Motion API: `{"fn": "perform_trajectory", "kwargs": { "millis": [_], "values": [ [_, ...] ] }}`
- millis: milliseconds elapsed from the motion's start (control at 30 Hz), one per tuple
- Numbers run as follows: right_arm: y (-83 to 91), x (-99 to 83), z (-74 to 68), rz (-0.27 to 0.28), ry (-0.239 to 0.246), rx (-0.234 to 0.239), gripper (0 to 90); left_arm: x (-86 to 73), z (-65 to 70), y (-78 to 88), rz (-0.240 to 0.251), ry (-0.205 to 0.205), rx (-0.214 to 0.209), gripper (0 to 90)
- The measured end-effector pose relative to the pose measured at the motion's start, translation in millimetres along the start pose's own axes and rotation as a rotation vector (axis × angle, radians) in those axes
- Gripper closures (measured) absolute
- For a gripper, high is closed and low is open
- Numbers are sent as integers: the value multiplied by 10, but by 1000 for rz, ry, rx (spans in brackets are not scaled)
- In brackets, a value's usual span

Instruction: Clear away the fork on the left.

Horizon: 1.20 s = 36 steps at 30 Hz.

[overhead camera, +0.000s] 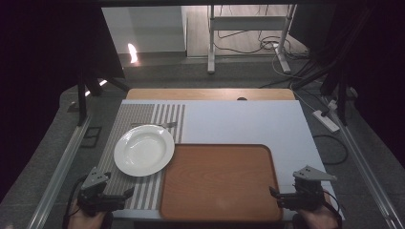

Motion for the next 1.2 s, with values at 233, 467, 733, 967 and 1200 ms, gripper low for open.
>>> {"fn": "perform_trajectory", "kwargs": {
  "millis": [233,467,733,967,1200],
  "values": [
    [-12,5,-16,-6,15,-6,0,-6,-1,1,-2,2,-2,2],
    [-14,2,-6,-10,11,8,0,-3,-3,-5,-10,4,-14,1],
    [-39,3,9,-29,-1,13,0,-4,-11,-31,-38,17,-73,7],
    [-36,1,0,-32,6,18,0,26,-17,-80,-72,15,-139,9],
    [-38,1,-10,-32,11,20,0,102,-46,-136,-61,-6,-149,3]
  ]
}}
Point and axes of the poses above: each handheld gripper's, and its own axes: y roughly backward along the jaws, x roughly out of its top, z roughly to its right, the point moved 6 cm from there along -y, roughly forward along the jaws, and after that the axes turned 6 degrees about -z, right-handed, at the moved point
